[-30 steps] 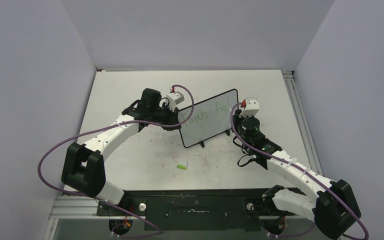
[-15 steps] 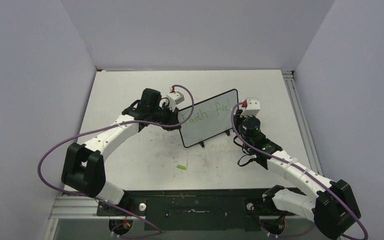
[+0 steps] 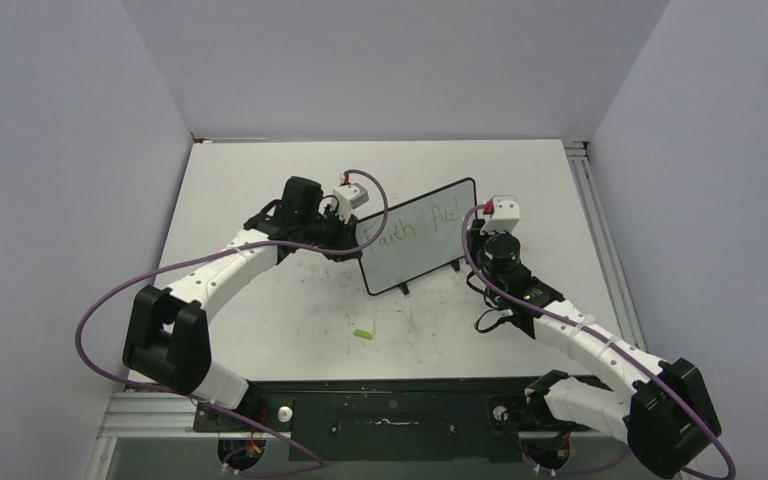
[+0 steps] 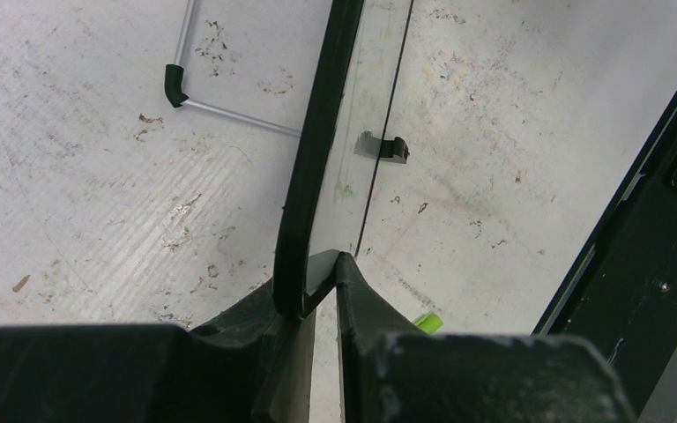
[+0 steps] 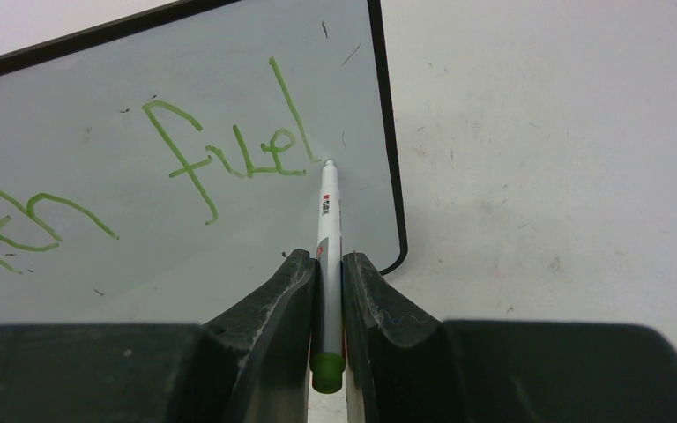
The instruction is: Write a sentence on the whiteboard
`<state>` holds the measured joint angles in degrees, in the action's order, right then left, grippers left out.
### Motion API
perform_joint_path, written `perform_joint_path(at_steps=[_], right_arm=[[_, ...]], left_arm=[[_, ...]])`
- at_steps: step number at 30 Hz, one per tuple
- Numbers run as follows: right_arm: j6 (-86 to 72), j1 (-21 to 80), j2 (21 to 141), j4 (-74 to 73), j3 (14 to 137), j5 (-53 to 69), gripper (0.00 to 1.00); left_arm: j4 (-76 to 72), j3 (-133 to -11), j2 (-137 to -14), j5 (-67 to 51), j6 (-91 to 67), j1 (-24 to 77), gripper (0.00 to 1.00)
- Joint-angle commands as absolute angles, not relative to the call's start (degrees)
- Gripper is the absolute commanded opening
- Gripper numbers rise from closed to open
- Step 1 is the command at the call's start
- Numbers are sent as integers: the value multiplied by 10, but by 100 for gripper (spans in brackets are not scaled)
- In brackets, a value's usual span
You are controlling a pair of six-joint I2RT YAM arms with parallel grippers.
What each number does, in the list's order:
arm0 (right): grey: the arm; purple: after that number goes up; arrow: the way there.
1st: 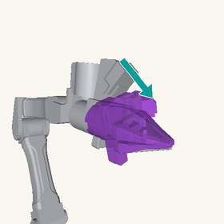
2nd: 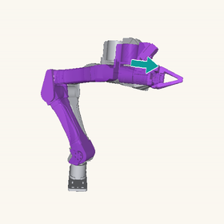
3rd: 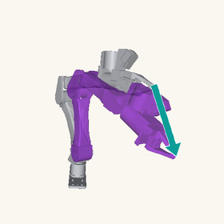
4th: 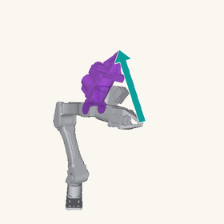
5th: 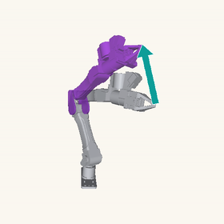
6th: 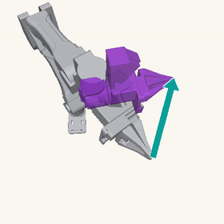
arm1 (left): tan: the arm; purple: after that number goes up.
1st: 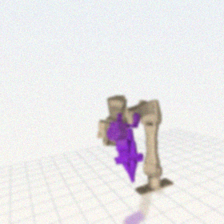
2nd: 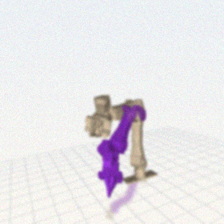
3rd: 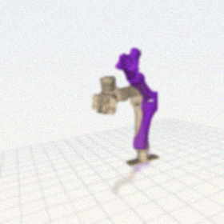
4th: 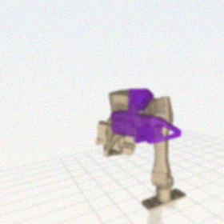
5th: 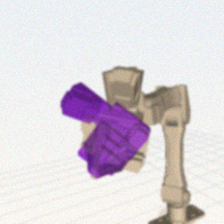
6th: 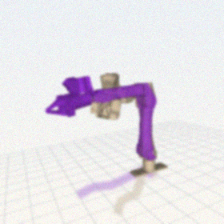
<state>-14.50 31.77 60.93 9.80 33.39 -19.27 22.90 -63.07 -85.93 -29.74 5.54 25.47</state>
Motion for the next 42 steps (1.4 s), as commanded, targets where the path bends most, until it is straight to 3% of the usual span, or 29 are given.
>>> perform_joint_path(at_steps=[1, 16, 26, 42], right_arm=[[-135, 312, 594, 131, 344, -202, 5], [-136, 311, 539, 106, 355, -209, 5], [-167, 250, 553, 120, 350, -124, 5], [-159, 245, 582, 155, 352, -97, 5]], left_arm=[[239, -643, -842, -255, 94, 255, 0], [240, -643, -843, -254, 94, 255, 0], [239, -643, -844, -254, 94, 255, 0], [239, -642, -845, -254, 94, 255, 0]])
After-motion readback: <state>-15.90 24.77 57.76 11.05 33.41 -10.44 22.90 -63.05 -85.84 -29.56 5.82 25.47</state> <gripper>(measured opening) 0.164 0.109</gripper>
